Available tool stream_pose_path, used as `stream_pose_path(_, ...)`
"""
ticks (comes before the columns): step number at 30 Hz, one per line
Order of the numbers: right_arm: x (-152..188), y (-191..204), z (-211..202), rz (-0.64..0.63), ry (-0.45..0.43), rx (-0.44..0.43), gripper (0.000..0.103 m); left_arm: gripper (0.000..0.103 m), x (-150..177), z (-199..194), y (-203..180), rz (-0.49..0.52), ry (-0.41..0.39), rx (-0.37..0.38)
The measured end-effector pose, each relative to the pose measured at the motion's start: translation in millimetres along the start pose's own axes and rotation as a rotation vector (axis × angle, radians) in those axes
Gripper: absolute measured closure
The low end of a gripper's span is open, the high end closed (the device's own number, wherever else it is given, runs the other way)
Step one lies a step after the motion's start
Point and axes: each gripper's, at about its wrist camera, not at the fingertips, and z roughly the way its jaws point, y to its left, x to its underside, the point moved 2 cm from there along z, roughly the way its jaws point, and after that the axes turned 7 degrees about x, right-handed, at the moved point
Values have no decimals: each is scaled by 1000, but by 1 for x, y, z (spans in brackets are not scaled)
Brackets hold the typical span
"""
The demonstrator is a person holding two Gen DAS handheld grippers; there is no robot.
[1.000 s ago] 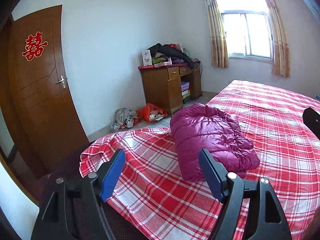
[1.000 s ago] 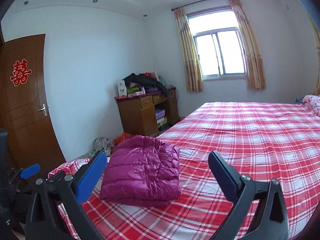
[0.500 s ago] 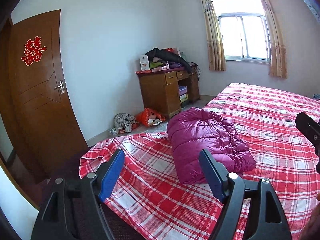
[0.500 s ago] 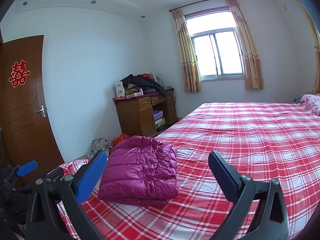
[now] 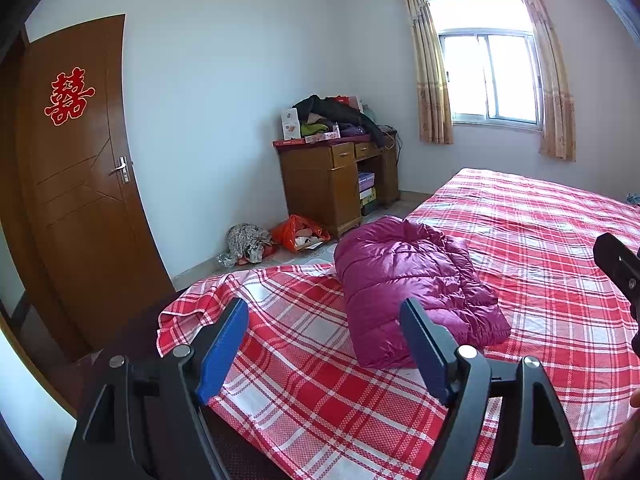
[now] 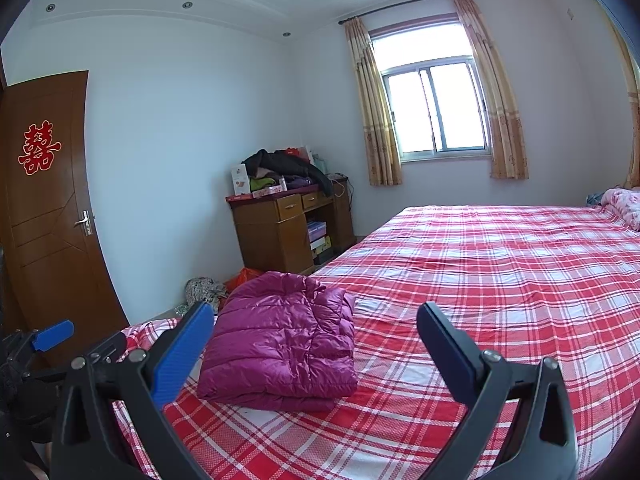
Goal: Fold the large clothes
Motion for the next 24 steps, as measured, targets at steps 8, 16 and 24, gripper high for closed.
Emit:
stream_pose_path(8, -1, -2, -2, 5, -8, 2, 0, 24, -1, -1, 2, 3, -4, -9)
stream_pose_path(16, 0, -1, -5, 1, -17, -2, 0, 24, -4, -3, 2, 4, -19, -10)
stream_pose_path(24, 0, -1, -5, 3, -17, -1, 0, 24, -3, -2, 2, 2, -14, -9)
